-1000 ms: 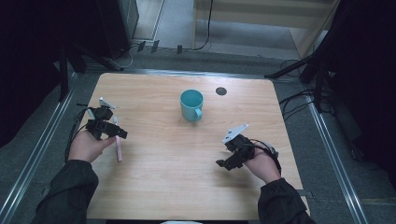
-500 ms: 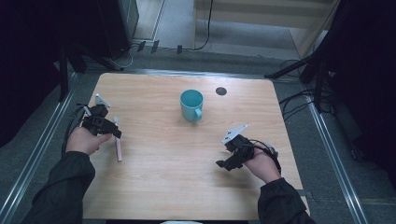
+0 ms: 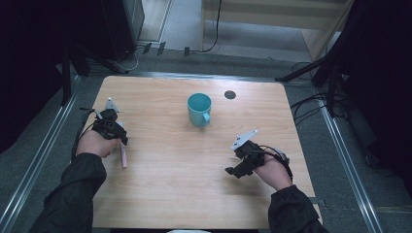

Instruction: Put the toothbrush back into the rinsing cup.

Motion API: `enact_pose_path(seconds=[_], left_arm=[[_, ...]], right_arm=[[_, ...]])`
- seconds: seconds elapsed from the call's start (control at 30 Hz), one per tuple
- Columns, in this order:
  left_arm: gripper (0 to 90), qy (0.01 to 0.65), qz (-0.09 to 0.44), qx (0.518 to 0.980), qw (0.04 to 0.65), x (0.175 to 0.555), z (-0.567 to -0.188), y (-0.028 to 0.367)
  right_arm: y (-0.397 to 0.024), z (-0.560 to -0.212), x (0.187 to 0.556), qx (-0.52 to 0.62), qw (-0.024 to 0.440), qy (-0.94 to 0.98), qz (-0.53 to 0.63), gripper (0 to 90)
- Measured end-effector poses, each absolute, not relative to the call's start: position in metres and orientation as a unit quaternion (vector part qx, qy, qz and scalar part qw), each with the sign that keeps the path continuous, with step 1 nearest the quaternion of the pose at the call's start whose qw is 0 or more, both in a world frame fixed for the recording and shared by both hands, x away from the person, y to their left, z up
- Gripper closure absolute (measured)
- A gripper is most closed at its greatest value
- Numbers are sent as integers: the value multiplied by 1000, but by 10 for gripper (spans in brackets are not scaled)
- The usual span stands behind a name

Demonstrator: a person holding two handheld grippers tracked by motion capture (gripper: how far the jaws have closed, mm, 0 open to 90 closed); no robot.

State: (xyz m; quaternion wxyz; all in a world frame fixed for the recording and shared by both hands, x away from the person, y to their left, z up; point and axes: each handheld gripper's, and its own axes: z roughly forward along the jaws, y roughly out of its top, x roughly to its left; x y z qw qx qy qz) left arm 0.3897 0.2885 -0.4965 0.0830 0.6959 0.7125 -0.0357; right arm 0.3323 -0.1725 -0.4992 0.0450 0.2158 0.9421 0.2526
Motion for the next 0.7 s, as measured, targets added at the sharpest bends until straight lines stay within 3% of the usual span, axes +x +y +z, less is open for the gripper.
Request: enact_pose_path(seconds=[0.4, 0.7], left_arm=[[600, 732, -33, 677, 74, 392, -505, 288], [652, 723, -3, 689, 41, 391, -505, 278]], right_arm=[[-172, -499, 332, 212, 47, 943, 253, 188], [-172, -500, 331, 210, 47, 944, 252, 188]])
